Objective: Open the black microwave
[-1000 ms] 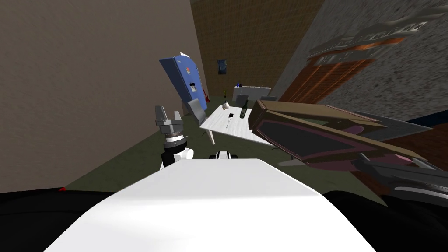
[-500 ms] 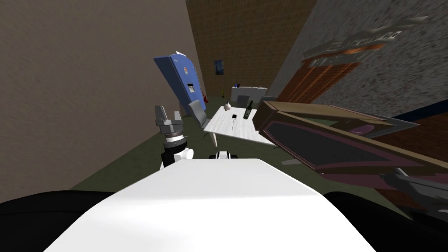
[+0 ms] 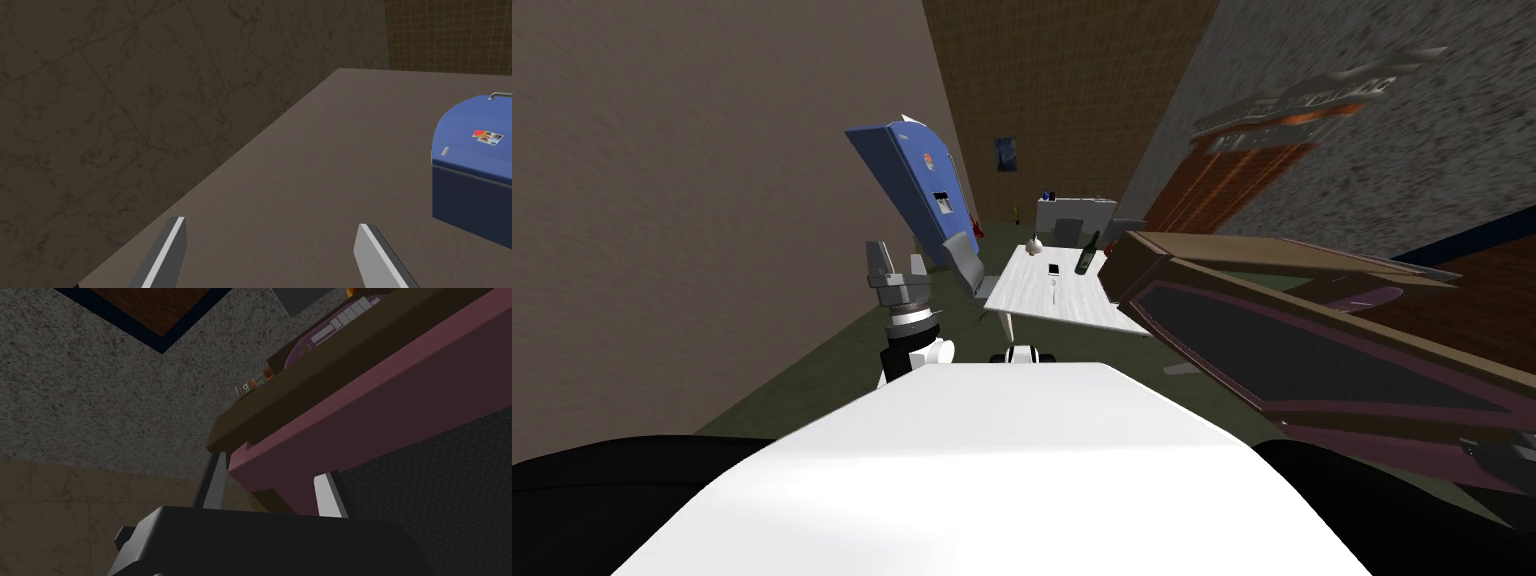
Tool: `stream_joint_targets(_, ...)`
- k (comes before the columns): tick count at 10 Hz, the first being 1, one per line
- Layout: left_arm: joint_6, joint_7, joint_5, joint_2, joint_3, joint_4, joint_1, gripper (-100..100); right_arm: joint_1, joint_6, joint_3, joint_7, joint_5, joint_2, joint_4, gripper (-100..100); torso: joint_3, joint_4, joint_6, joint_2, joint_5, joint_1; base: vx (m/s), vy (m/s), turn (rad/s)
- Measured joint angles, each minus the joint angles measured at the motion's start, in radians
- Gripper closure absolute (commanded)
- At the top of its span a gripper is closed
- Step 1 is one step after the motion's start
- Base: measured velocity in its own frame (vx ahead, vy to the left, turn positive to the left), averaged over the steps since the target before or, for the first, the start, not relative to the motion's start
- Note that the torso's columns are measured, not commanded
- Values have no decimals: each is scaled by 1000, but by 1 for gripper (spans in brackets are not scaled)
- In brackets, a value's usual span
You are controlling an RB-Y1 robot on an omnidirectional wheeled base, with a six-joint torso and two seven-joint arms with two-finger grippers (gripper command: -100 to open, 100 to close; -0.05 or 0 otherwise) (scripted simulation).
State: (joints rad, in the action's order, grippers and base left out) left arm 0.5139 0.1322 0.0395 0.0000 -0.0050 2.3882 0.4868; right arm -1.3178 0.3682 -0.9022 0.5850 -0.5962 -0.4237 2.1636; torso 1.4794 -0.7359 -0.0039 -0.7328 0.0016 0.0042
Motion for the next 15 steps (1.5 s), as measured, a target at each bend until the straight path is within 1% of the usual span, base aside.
stream_joint_targets(1, 0, 0, 0, 0, 0, 0, 0, 0, -14, 10, -7, -2, 6, 16, -3, 100, 0, 0, 0, -1, 0, -2, 139, 183, -71)
stream_joint_targets(2, 0, 0, 0, 0, 0, 0, 0, 0, -28, 20, -18, -6, 19, 15, -13, 100, -1, -1, 1, -2, -1, -4, 139, 197, -75)
stream_joint_targets(3, 0, 0, 0, 0, 0, 0, 0, 0, -27, 25, -24, -8, 19, 24, -31, 100, -2, -1, 1, -2, -3, -5, 113, 210, -92)
stream_joint_targets(4, 0, 0, 0, 0, 0, 0, 0, 0, -31, 33, -26, -9, 21, 35, -40, -100, -3, -1, 2, -5, -2, -4, 61, 78, -97)
stream_joint_targets(6, 0, 0, 0, 0, 0, 0, 0, 0, -72, 36, -45, -20, 47, 31, -11, -100, -6, -3, 3, -9, -5, -14, 6, -63, -46)
stream_joint_targets(8, 0, 0, 0, 1, 0, 0, 0, 0, -120, 42, -66, -32, 80, 25, 24, -100, -5, -3, 4, -7, -3, -7, 14, -60, -45)
stream_joint_targets(10, 0, 0, 0, 0, 0, 0, 0, 0, -158, 46, -83, -44, 107, 15, 50, -100, -3, -2, 4, -4, 0, -1, 23, -23, -52)
stream_joint_targets(13, 0, 0, 0, 0, 0, 0, 0, 0, -223, 56, -112, -61, 150, 10, 100, -100, -4, -2, 4, -5, -2, -5, 17, -18, -32)
stream_joint_targets(14, 0, 0, 0, 0, 0, 0, 0, 0, -225, 56, -113, -62, 151, 11, 101, 0, -4, -2, 4, -6, -2, -4, 0, 0, 0)
stream_joint_targets(15, 0, 0, 0, 0, 0, 0, 0, 0, -224, 56, -113, -62, 151, 10, 101, 0, -4, -2, 4, -6, -2, -4, 0, 0, 0)
